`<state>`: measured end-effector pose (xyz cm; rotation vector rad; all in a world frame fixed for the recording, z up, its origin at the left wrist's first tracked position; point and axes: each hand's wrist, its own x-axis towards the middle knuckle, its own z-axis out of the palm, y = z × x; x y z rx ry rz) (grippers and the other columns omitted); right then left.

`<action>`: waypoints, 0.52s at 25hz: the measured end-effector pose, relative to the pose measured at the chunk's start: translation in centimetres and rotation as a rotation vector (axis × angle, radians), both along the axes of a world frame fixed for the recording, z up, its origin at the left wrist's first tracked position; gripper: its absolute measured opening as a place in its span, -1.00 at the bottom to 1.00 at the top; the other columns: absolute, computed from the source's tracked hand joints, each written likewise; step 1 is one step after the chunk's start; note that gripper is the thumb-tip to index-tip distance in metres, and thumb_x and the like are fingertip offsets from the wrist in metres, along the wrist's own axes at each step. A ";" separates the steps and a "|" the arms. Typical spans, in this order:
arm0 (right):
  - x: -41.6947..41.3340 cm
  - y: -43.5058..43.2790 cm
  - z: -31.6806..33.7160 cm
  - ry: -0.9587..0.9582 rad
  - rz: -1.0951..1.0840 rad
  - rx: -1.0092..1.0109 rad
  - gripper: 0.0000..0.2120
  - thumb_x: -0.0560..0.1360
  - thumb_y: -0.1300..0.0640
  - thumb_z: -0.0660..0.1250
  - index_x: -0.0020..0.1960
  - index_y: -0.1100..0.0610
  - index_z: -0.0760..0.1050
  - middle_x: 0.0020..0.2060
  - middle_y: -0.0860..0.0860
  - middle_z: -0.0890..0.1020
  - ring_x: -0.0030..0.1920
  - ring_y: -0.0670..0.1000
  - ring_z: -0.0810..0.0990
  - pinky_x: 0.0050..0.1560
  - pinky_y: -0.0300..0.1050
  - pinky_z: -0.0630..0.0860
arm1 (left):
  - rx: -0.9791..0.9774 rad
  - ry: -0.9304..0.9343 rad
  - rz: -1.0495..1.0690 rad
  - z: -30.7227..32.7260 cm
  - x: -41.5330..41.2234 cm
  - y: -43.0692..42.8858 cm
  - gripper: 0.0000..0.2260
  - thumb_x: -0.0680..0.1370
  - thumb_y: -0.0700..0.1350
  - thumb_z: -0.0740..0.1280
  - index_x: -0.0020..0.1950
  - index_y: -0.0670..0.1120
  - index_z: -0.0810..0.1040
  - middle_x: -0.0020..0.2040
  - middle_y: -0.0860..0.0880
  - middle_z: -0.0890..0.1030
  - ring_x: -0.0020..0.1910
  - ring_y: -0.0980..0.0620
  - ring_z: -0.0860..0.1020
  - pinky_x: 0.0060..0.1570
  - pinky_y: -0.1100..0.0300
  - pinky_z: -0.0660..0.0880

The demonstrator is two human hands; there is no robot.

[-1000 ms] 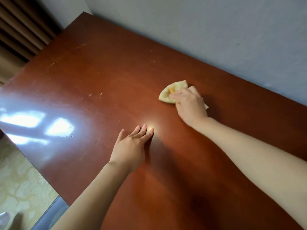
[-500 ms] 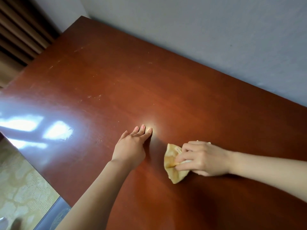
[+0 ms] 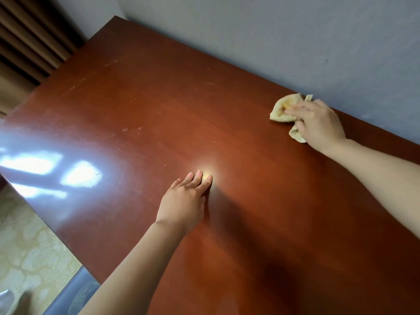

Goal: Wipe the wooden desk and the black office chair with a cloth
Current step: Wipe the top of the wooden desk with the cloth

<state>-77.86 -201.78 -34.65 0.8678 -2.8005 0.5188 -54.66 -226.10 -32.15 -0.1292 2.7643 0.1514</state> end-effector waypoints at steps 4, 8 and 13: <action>0.4 -4.7 -0.8 -0.110 -0.448 -0.101 -0.67 0.49 0.31 0.20 0.18 0.13 0.58 0.13 0.12 0.58 0.08 0.22 0.44 0.11 -0.01 0.33 | -0.011 0.012 -0.012 -0.1 0.1 -0.2 -0.54 0.66 -0.05 0.01 0.54 0.13 -0.02 0.56 0.08 0.02 0.53 0.09 0.02 0.44 0.19 0.02; 6.1 -8.2 -0.4 -0.096 -0.159 -0.063 -0.70 0.43 0.28 0.24 0.09 0.12 0.62 -0.03 0.13 0.60 -0.03 0.21 0.46 0.01 0.02 0.39 | -0.046 0.011 0.009 -0.6 0.4 -0.4 -0.53 0.65 -0.02 0.03 0.54 0.15 -0.03 0.56 0.10 0.01 0.53 0.10 0.00 0.43 0.15 0.04; 14.6 -8.7 0.3 -0.119 0.071 -0.050 -0.77 0.35 0.32 0.34 -0.05 0.15 0.66 -0.15 0.10 0.62 -0.12 0.22 0.52 -0.14 0.04 0.53 | -0.063 0.085 0.095 -1.8 2.8 1.7 -0.50 0.66 0.00 -0.04 0.56 0.08 -0.16 0.57 0.05 -0.14 0.53 0.02 -0.20 0.44 -0.01 -0.27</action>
